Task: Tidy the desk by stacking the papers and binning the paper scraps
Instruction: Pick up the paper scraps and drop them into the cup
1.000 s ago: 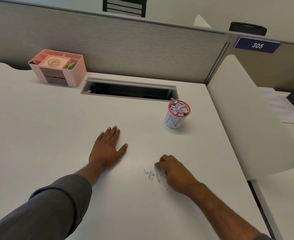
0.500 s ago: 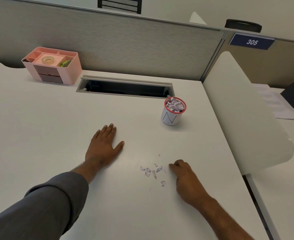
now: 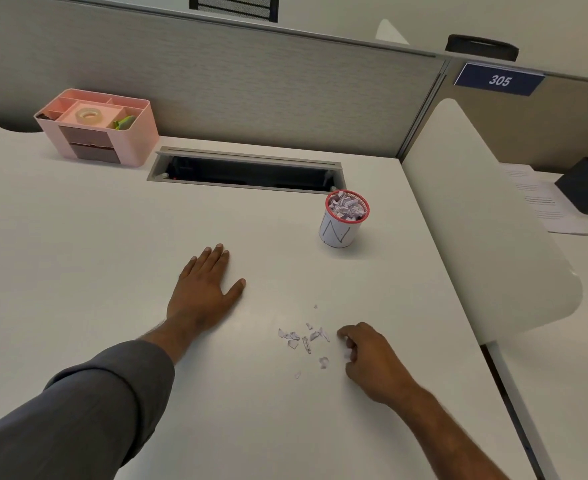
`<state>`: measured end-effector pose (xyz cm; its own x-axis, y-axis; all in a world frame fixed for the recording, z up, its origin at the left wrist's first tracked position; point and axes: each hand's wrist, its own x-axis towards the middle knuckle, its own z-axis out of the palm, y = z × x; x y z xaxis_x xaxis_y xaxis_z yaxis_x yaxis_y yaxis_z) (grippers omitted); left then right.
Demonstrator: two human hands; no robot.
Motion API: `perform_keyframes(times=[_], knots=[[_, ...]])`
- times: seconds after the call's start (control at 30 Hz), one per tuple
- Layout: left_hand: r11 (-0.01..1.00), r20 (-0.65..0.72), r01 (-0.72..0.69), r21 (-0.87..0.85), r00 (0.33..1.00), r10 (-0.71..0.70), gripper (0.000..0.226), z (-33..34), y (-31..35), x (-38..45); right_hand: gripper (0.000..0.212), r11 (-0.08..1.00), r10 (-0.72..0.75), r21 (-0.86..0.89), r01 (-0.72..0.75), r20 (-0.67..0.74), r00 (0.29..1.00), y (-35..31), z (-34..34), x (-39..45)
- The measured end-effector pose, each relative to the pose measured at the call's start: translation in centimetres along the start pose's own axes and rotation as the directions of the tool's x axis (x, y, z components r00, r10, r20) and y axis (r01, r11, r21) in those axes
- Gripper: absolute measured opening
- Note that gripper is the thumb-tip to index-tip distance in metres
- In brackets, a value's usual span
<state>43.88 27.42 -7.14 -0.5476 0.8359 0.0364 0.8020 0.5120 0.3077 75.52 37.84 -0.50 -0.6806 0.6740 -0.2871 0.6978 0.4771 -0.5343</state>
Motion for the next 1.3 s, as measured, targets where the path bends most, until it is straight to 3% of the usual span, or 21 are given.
perform_keyframes(times=[0.1,0.2,0.37,0.5,0.6,0.7,0.77,0.9,1.0,1.13,1.3], knots=[[1.000,0.000,0.001,0.005,1.000,-0.001,0.074,0.0,0.0,-0.1,0.039,0.999,-0.023,0.047,0.025,-0.035,0.999,-2.3,1.0,1.1],[1.000,-0.003,-0.005,0.001,1.000,0.005,0.074,0.0,0.0,-0.1,0.057,0.994,-0.046,0.105,0.041,0.049,0.998,-3.8,1.4,1.9],[1.000,-0.002,-0.004,0.010,1.000,0.004,0.075,0.0,-0.2,0.0,0.087,0.997,0.003,-0.076,0.006,0.121,0.993,-4.4,0.9,2.0],[1.000,0.000,-0.003,0.005,1.000,0.003,0.076,0.1,-0.1,0.0,0.070,0.998,-0.014,-0.062,0.023,0.142,0.990,-4.9,2.2,2.1],[1.000,-0.007,-0.004,0.000,1.000,0.004,0.075,0.1,-0.1,0.0,0.037,0.998,-0.056,-0.016,0.057,0.042,0.998,-5.4,2.6,2.8],[1.000,-0.004,-0.001,0.002,1.000,0.001,0.076,0.1,-0.1,0.0,0.022,0.998,-0.022,0.051,0.025,-0.072,0.997,-5.5,2.6,3.4],[1.000,-0.005,0.001,0.001,1.000,-0.001,0.076,0.1,-0.1,0.0,0.023,0.995,-0.010,0.096,0.018,-0.087,0.996,-5.8,2.5,3.7],[1.000,-0.002,-0.002,0.007,1.000,0.002,0.077,0.1,-0.1,0.0,0.049,1.000,-0.017,0.023,0.017,0.020,1.000,-6.9,3.2,3.9],[1.000,0.001,-0.001,0.005,1.000,0.001,0.077,0.0,-0.1,0.0,0.043,0.994,-0.057,-0.097,0.056,-0.009,0.998,-8.0,4.3,4.0],[1.000,0.001,-0.001,0.005,1.000,0.001,0.076,-0.1,0.0,-0.1,0.012,0.970,-0.186,-0.171,0.174,-0.053,0.981,-9.0,4.8,4.1],[1.000,0.002,0.002,-0.004,1.000,-0.002,0.076,-0.1,0.0,-0.1,0.026,0.921,-0.232,-0.321,0.222,0.006,0.973,-8.0,4.5,4.1]])
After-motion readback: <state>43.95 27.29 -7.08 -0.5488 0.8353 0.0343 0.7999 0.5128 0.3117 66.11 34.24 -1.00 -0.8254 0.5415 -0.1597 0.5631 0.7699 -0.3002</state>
